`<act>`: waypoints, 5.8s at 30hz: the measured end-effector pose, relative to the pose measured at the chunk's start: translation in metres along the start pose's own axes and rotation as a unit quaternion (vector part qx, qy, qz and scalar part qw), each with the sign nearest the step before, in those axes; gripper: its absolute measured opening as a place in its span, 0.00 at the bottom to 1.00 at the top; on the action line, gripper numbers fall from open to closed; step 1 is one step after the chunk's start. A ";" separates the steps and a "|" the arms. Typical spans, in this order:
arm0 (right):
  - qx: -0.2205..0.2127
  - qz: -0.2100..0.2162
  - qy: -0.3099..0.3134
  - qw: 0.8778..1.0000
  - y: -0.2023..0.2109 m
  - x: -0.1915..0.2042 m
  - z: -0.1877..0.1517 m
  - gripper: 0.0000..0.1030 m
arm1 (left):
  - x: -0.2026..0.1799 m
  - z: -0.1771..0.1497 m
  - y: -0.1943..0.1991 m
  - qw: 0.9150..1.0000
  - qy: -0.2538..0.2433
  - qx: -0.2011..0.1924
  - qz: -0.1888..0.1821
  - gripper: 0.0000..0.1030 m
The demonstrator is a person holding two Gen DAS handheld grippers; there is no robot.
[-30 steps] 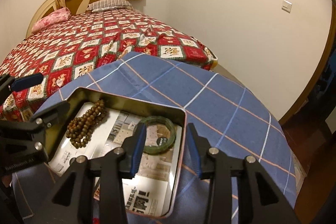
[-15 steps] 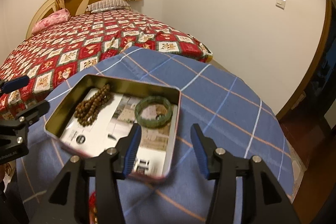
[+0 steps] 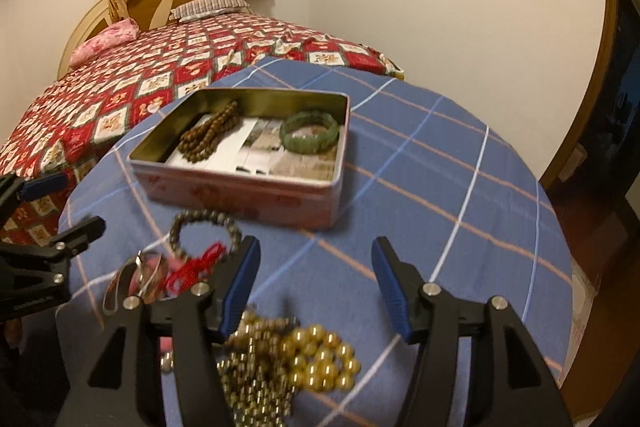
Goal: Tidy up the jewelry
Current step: 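Move the left tool to the thin silver bangle and grasp it, then lift the silver bangle with the left tool while the right grasps the red knotted cord, then lower both held items into the pink tin and open both tools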
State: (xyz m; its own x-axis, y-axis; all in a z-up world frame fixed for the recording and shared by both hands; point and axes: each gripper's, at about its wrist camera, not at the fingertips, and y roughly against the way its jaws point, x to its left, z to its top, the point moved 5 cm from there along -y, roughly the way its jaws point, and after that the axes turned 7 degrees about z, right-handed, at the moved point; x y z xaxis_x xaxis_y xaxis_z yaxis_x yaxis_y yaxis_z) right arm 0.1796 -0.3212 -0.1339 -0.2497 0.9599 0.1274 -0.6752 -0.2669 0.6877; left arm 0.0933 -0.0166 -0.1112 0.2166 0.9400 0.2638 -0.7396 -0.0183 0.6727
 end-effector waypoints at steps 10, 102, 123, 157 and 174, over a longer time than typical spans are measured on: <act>-0.014 0.001 -0.014 1.000 0.014 0.000 -0.012 0.66 | -0.024 -0.015 -0.003 0.999 -0.023 0.020 -0.021 0.61; -0.002 0.083 0.051 0.995 0.008 0.052 0.025 0.04 | 0.023 0.030 0.029 0.996 0.053 -0.052 -0.056 0.03; -0.045 0.054 0.077 0.995 0.024 0.035 0.083 0.03 | 0.030 0.094 0.018 0.995 0.032 -0.080 -0.044 0.03; -0.006 0.026 0.083 0.996 -0.062 0.011 0.110 0.03 | -0.003 0.122 -0.073 0.999 -0.015 -0.031 -0.015 0.03; 0.009 0.015 0.088 0.996 -0.076 0.006 0.104 0.03 | -0.004 0.117 -0.086 1.000 -0.022 -0.017 -0.009 0.04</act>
State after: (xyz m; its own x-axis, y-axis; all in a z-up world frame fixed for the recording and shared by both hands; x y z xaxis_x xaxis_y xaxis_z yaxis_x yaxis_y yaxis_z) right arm 0.3014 -0.2866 -0.1108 -0.3874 0.9216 0.0222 -0.6531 -0.2914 0.6989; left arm 0.2306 -0.0584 -0.0894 0.2571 0.9244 0.2817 -0.7561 0.0109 0.6543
